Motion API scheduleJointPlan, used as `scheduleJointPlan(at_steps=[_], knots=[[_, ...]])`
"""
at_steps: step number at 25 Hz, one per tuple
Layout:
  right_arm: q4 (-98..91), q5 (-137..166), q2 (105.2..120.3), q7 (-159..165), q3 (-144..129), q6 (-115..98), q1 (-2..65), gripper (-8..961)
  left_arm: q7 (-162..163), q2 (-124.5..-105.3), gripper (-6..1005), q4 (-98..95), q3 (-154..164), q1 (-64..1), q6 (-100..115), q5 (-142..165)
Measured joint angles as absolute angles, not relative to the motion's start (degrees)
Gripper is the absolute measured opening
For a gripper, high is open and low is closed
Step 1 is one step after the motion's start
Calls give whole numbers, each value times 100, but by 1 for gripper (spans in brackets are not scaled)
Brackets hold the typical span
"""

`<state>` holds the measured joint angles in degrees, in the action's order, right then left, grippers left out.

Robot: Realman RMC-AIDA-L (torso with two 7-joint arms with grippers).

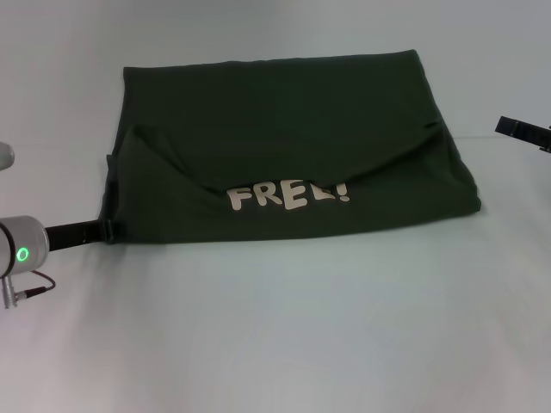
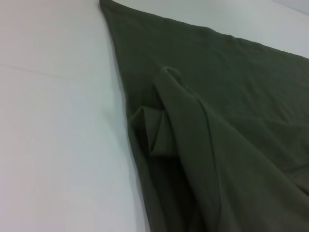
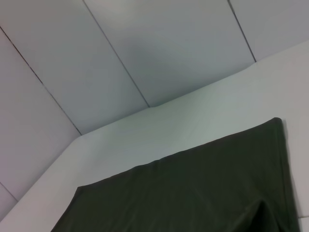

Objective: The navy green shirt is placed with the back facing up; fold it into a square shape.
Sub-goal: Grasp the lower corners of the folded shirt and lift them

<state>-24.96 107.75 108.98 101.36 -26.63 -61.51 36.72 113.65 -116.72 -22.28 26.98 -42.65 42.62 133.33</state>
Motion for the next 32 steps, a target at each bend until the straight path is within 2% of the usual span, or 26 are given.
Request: scheduleJointPlan(at_steps=[5,16,32], knots=[[-2496,10775,10898,10138,-2663,-6145,3689,741,11426,-11672,144,-2210,2695,-4266,4189,13335],[-2496,10775,10912,10151,-2671,-6070,3692,741,11513,-11664,12,-2206,2668,-4263,4120,13351],[-2489,10775,10916,10194,-2772,-6056,3700,740,11504,-11671,12,-2208,2695,-4266,4086,13308]])
